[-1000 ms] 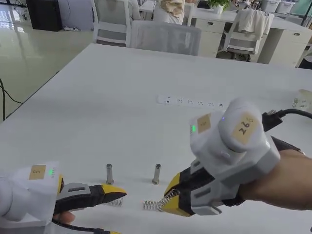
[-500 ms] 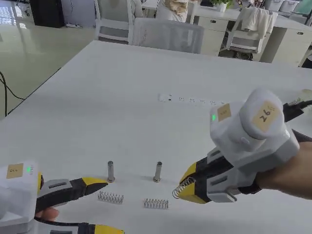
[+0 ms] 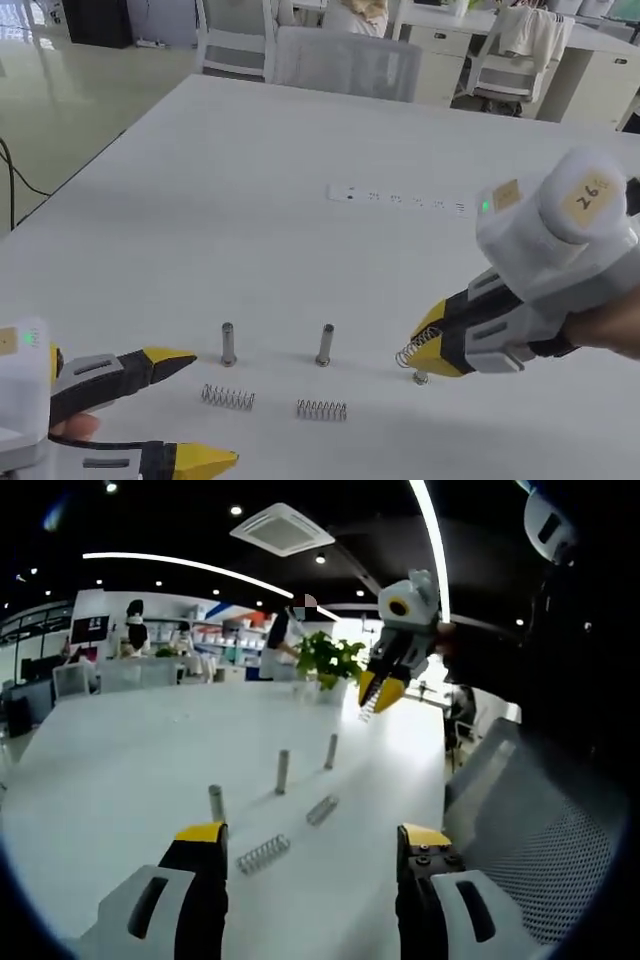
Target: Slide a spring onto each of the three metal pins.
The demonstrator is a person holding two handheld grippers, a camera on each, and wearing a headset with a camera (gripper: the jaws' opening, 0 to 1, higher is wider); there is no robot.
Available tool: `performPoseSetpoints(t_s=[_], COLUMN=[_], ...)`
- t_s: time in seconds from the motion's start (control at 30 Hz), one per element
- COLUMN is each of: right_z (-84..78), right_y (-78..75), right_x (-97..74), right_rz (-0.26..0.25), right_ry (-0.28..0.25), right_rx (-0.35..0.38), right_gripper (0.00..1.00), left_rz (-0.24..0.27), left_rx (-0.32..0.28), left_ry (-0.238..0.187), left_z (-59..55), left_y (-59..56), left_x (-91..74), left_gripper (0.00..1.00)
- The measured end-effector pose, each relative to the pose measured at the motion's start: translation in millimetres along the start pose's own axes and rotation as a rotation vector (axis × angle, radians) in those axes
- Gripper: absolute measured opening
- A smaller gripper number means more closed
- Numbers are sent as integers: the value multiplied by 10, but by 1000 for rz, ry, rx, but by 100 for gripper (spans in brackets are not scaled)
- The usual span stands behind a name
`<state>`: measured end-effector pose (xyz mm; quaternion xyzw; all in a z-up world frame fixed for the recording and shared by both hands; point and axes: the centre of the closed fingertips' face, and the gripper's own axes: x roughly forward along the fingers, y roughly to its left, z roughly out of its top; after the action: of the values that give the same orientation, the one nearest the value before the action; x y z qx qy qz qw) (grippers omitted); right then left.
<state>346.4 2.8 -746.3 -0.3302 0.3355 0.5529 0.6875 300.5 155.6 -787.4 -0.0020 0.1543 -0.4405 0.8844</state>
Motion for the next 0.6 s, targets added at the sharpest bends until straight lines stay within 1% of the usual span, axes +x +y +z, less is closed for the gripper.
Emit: performPoseSetpoints(t_s=[0.13,0.27,0.37,0.47,0.6], right_z=[-42,-112,-128,-185,-226], right_y=[-89,-200,-249,-319,-400], right_x=[-33,-53,-47,-19,12], right_rz=[-16,-40,-44,-53,-51], right_ry=[8,36,47,87,111], right_rx=[13,18,21,9,8], right_gripper=[8,8,8,8,8], left_rz=[17,29,32,30,32], left_rx=[-4,-8,-6,-5,-4], left_ry=[-3,-7,-6,-5,-8], left_z=[-10,-11,-14,-17,-13], left_y=[41,71,78,73,75], left_x=[-27,-52,-58,-57,-59], left_gripper=[65,65,65,65,65])
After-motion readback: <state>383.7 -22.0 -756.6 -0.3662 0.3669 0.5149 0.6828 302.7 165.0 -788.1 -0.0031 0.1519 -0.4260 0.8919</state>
